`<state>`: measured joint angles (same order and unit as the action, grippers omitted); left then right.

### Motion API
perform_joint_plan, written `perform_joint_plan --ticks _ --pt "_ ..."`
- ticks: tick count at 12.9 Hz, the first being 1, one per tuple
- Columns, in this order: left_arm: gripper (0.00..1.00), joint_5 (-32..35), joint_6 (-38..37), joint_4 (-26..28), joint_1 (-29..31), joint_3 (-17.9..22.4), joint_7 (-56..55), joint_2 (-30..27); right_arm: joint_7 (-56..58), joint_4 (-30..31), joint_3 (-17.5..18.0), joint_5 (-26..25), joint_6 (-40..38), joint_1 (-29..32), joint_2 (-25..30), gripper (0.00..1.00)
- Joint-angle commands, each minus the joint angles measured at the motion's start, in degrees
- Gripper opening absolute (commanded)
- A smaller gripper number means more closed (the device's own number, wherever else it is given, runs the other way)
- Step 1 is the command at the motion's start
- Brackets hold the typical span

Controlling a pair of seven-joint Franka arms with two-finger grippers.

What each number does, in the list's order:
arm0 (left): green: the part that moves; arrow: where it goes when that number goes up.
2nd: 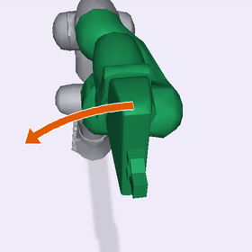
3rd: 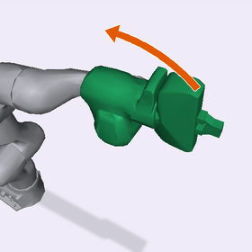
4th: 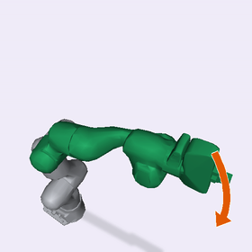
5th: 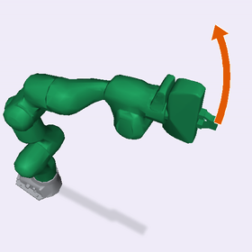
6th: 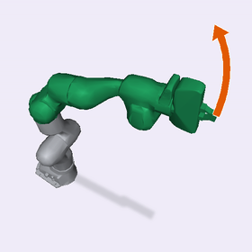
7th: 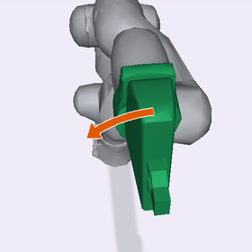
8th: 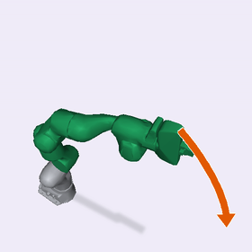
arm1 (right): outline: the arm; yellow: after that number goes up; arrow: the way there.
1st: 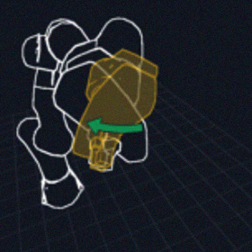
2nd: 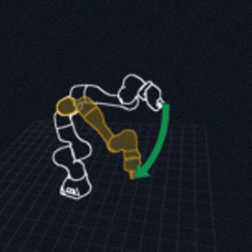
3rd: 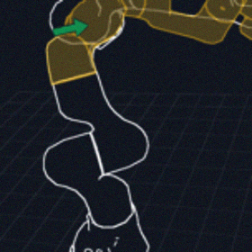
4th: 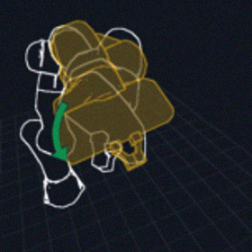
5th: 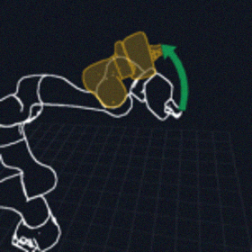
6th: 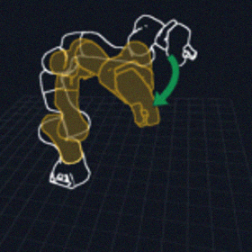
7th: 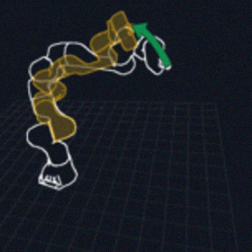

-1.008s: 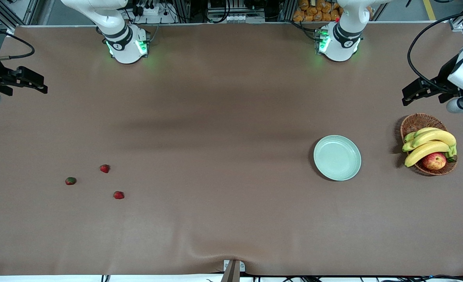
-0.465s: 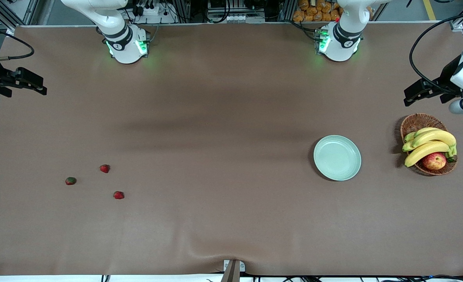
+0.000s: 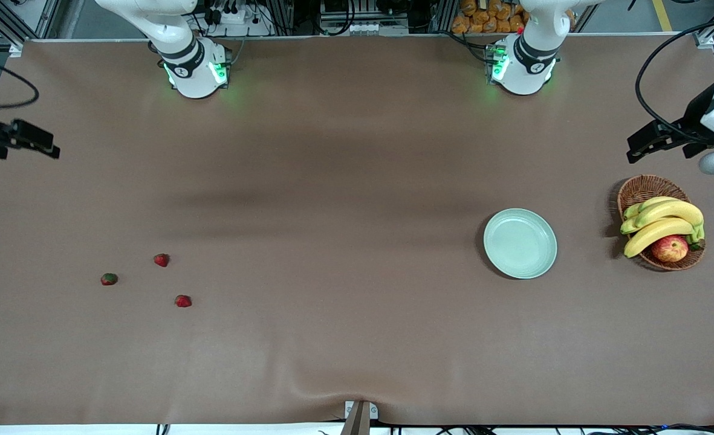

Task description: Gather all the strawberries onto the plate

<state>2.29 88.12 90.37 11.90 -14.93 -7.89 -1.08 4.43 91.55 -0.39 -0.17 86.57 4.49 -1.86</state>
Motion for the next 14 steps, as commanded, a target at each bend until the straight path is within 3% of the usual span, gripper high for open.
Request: perform_joint_plan --ticks 1,6,14 --pt "1.00 -0.79 -0.40 0.51 1.20 -0.36 0.69 -0.85 -0.04 0.74 0.65 0.09 4.47 0.52 -6.55 1.00" --pt "1.00 -0.70 -0.31 0.86 1.29 -0.36 0.60 -0.68 0.05 0.83 0.74 0.09 17.65 -0.97 -19.39 1.00" --pt "1.00 -0.79 -0.49 0.86 1.38 -0.36 0.69 -0.94 5.84 0.83 0.83 0.00 34.96 -0.71 -33.20 1.00"
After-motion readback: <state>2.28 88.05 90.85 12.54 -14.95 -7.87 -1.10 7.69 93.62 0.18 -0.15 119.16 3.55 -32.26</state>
